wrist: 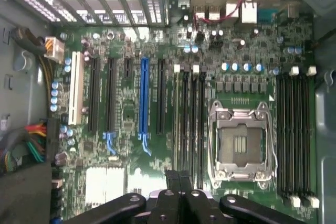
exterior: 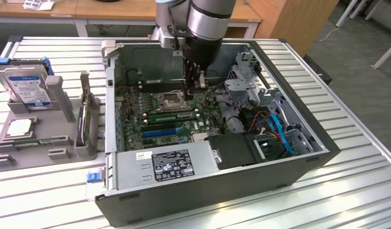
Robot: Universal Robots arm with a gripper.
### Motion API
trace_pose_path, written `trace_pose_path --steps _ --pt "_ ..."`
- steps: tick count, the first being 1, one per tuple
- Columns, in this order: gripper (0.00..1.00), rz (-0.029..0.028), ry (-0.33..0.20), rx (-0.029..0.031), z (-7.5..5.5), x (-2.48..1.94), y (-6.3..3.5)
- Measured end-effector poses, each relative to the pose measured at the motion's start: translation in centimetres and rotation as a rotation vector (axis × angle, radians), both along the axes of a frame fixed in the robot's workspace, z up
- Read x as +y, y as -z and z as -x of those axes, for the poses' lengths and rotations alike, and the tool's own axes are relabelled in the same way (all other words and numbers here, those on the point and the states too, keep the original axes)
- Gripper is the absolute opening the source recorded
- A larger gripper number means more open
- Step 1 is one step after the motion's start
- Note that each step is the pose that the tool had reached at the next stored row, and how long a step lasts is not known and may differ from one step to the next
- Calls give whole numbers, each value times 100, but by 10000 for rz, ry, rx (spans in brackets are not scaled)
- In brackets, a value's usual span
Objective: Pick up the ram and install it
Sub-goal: 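Press down the ram until it locks into place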
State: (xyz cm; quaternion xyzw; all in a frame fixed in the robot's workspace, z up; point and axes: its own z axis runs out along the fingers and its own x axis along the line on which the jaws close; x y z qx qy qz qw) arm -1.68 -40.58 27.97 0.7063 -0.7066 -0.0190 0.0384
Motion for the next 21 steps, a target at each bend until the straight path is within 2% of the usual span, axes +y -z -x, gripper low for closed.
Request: trace_pose_path --steps 3,7,9,12,18,21 --pt "11 -45 -21 0 -120 0 0" --pt "11 -45 -50 -29 -179 0 7" --pt "11 -45 -57 -28 -180 0 8" --pt "11 -47 -61 -67 -181 0 47" --pt "11 -46 -59 -75 -180 0 154" --pt "11 -45 -59 -75 -180 0 156"
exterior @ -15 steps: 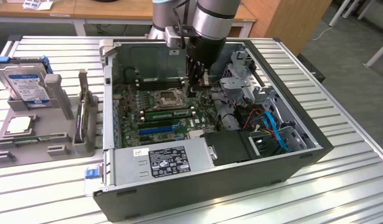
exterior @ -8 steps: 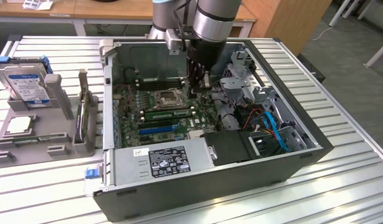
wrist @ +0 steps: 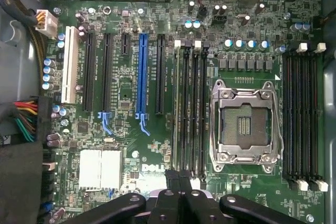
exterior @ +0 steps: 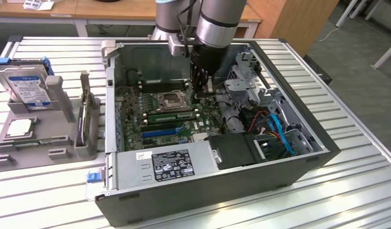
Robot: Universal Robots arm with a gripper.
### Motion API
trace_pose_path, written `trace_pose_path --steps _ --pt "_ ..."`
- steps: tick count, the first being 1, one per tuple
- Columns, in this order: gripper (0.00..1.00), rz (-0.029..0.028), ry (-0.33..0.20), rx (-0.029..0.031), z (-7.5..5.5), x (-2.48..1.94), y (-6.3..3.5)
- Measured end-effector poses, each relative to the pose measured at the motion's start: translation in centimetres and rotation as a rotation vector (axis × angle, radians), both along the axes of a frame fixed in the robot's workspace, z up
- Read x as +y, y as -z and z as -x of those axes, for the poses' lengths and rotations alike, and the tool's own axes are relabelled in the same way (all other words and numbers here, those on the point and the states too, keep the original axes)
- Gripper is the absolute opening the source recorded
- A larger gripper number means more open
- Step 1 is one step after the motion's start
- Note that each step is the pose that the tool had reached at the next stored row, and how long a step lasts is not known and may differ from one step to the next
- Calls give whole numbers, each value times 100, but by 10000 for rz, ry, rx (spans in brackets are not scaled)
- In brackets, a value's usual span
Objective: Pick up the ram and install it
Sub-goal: 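Press down the ram until it locks into place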
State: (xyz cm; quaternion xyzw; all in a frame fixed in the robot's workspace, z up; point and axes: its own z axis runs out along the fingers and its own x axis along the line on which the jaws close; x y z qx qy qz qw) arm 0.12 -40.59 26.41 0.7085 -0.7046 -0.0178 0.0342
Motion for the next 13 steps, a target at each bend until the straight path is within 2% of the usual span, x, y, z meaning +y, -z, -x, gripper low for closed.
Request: trace_pose_path --steps 3,13 --pt "11 0 0 0 0 0 4" --pt "11 14 5 -5 28 0 183"
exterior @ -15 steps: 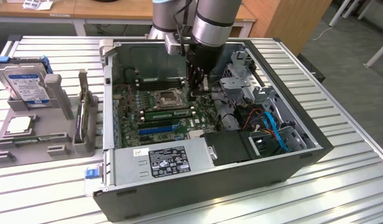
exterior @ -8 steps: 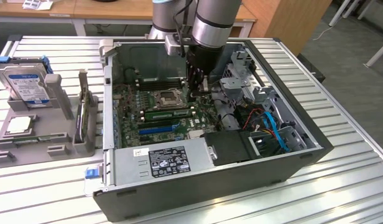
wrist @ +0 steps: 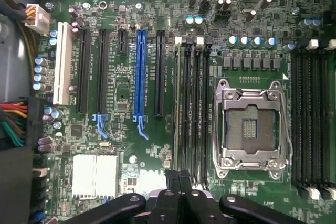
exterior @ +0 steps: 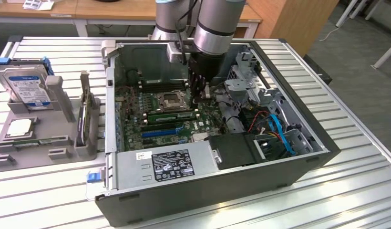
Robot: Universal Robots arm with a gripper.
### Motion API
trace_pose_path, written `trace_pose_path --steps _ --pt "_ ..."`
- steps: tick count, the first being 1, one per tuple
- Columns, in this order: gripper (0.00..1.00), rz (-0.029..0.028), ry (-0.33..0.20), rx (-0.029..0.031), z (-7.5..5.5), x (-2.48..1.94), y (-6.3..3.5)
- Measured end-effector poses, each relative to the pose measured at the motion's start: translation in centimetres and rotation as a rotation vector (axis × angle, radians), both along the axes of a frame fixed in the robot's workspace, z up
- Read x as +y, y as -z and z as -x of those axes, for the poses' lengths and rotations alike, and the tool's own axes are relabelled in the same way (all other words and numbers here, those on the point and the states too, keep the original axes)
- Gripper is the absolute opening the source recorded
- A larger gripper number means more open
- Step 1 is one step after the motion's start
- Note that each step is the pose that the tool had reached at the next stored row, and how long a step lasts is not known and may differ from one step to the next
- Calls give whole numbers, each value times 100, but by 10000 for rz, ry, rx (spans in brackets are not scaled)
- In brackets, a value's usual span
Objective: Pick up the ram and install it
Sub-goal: 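Press down the ram until it locks into place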
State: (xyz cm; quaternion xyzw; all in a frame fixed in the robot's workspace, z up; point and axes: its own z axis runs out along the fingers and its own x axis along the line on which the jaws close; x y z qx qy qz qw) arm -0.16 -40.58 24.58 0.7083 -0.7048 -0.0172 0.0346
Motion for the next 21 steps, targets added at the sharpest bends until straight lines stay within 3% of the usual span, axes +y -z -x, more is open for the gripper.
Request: trace_pose_path --steps 12,21 --pt "11 1 -1 -19 -8 0 212" --pt "11 14 -2 -18 -7 -2 256"
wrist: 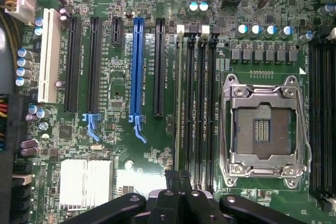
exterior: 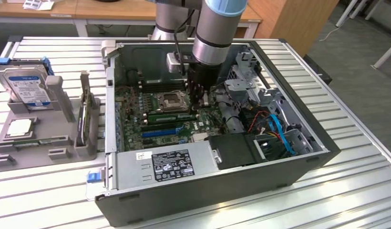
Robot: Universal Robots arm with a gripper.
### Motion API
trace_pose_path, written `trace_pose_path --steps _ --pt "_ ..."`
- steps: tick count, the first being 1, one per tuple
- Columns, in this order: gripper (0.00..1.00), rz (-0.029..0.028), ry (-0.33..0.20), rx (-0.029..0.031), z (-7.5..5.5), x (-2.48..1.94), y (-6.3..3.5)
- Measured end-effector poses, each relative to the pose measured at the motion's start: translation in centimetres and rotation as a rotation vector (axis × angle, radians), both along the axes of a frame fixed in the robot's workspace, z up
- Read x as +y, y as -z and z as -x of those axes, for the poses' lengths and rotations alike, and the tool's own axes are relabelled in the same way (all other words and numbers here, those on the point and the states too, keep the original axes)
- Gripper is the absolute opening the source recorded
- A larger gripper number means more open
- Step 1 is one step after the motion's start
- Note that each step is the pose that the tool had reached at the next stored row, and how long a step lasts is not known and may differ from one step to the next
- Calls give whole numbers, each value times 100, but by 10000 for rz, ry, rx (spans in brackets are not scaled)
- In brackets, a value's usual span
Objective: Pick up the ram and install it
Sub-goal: 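Press down the ram until it locks into place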
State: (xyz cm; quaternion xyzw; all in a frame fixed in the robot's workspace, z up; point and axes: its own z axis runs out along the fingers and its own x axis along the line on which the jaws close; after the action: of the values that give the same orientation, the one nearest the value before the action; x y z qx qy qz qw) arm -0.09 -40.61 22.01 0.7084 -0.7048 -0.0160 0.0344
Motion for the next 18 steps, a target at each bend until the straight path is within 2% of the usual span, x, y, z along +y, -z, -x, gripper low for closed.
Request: trace_pose_path --steps 1,4,10,18 --pt "11 -29 3 -7 0 5 -23" --pt "11 -10 7 -3 17 2 -145" --pt "11 -1 6 -14 286 2 -174" --pt "11 142 5 -30 652 2 -181"
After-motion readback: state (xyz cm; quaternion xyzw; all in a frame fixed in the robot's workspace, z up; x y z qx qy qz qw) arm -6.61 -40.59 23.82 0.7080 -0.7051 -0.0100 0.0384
